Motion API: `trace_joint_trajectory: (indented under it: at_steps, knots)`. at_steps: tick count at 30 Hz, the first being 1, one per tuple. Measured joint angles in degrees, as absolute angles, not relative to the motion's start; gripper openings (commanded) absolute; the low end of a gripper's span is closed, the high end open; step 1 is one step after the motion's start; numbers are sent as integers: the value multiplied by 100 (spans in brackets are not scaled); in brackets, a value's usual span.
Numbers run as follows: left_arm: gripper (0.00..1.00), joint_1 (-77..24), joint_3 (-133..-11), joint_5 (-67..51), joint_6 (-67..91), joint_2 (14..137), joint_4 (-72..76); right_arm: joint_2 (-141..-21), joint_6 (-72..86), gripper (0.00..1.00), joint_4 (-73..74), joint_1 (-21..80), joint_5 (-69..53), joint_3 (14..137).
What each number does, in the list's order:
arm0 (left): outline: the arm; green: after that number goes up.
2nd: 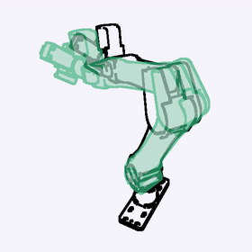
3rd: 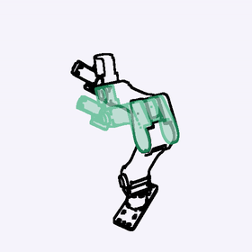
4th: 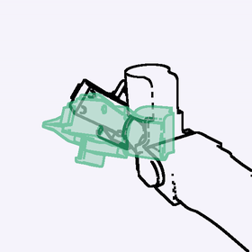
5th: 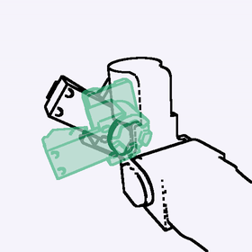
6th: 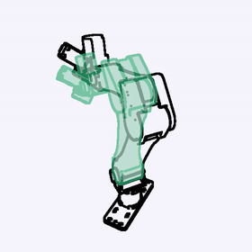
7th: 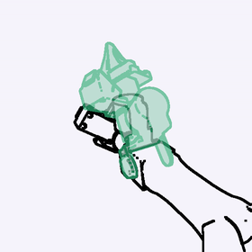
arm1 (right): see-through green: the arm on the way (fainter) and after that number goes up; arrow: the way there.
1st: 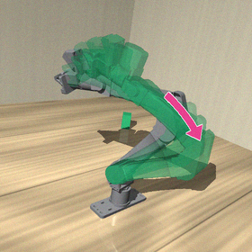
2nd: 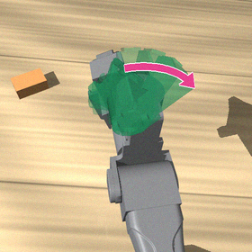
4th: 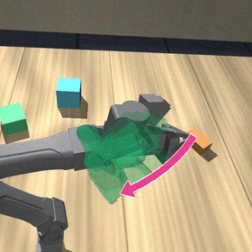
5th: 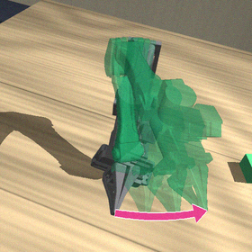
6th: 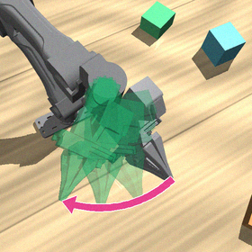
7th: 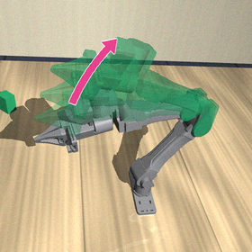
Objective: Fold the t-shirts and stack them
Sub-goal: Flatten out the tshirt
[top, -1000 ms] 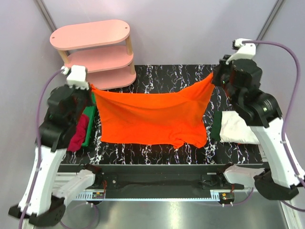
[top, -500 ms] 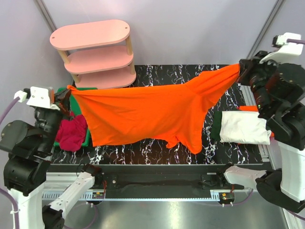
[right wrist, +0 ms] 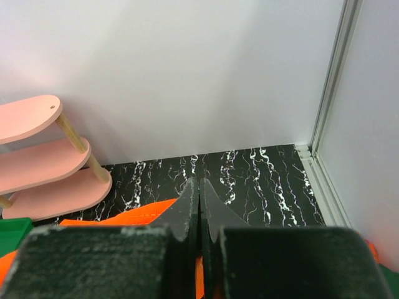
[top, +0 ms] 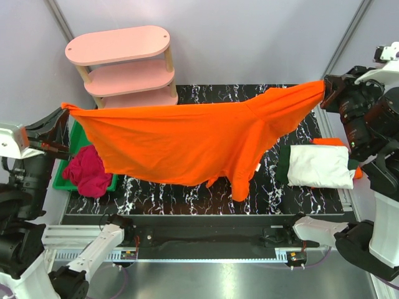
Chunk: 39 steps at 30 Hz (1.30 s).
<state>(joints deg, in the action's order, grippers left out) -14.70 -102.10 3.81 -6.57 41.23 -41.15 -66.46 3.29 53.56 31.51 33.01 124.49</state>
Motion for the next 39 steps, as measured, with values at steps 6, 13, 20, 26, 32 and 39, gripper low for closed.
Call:
trace_joint_trajectory:
  at_steps: [6, 13, 20, 26, 32, 39]
  knots:
    - [0, -838, -10265, -390, -283, 4125, -4198, -6602, 322, 0, 5450, 3151, 3347, 12700]
    - [0, -392, -10407, -1284, 139, 4219, -4362, -6906, 276, 0, 5376, 3151, 3363, 13314]
    - [0, -370, -10141, -1273, 148, 4827, -4182, -7170, 106, 0, 4477, 3151, 3732, 12182]
    - [0, -812, -10060, -425, -75, 6521, -3673, -8722, -196, 0, 3684, 2659, 3793, 12313]
    - [0, -1369, -11010, 526, -482, 8287, -3422, -9998, -259, 0, 3345, 2128, 3518, 12945]
    - [0, -1636, -13002, 1201, -773, 9557, -3144, -10377, -255, 0, 2952, 1953, 3323, 13498]
